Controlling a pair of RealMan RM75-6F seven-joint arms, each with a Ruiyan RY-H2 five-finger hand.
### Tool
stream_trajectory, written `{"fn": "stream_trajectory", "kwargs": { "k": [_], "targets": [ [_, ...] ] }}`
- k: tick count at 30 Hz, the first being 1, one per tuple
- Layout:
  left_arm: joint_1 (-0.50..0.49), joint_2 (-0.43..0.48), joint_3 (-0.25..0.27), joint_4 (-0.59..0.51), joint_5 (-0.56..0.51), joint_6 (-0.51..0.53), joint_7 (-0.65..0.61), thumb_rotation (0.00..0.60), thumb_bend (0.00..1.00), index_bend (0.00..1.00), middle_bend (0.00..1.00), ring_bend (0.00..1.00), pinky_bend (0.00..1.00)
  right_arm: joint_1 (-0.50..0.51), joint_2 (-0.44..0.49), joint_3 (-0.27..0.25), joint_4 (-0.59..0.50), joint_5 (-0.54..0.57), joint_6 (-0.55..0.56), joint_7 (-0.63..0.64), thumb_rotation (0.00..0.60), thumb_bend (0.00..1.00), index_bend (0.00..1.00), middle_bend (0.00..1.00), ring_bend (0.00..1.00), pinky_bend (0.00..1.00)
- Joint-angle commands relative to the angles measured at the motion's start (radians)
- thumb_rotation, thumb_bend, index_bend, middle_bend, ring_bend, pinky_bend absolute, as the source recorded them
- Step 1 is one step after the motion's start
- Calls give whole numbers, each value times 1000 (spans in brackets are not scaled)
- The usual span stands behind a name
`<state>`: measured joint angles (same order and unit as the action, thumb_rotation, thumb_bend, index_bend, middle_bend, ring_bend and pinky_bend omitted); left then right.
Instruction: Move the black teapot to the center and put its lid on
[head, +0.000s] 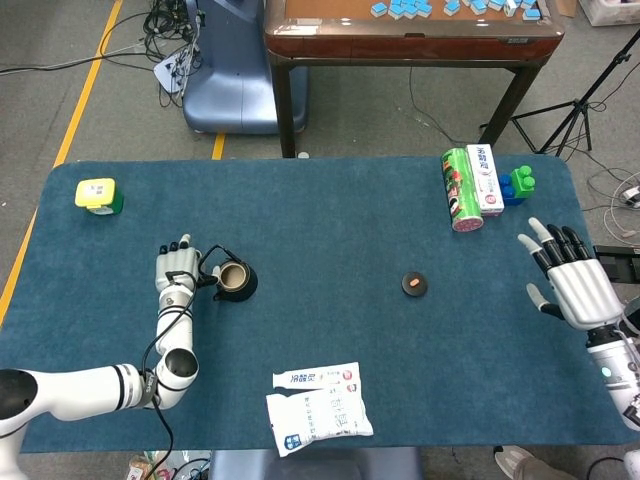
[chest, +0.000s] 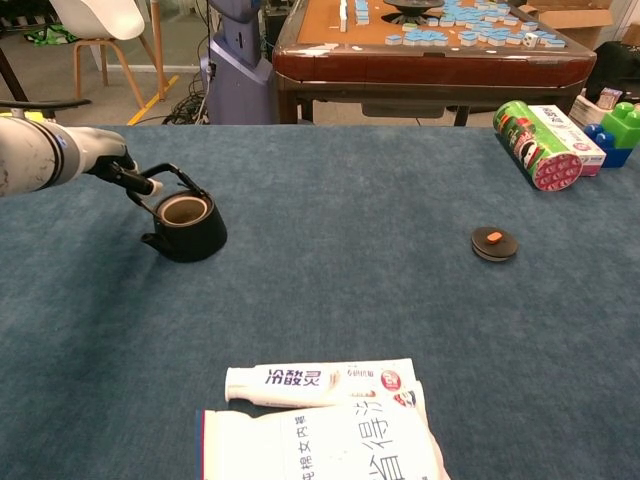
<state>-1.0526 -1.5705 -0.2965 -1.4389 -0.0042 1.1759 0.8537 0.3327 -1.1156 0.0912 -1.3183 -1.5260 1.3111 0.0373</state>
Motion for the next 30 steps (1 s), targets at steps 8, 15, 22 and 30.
{"fn": "stream_trajectory", "kwargs": {
  "k": [8,15,22,30],
  "targets": [
    [44,-15,5,-60,122,95,-24,583,361,660,157,0,0,-13,5,-4,-9,-12,30,12,600,407,98,0,0,0],
    [87,-24,32,-134,247,169,-56,600,361,731,212,0,0,-23,7,-12,-18,-20,41,19,600,407,98,0,0,0],
    [134,-15,53,-240,356,240,-72,600,361,730,221,0,0,-24,5,-15,-32,-32,48,6,600,407,98,0,0,0],
    [169,-28,74,-341,464,347,-52,600,361,715,227,0,0,-24,1,-17,-41,-48,62,3,600,407,98,0,0,0]
  ]
}}
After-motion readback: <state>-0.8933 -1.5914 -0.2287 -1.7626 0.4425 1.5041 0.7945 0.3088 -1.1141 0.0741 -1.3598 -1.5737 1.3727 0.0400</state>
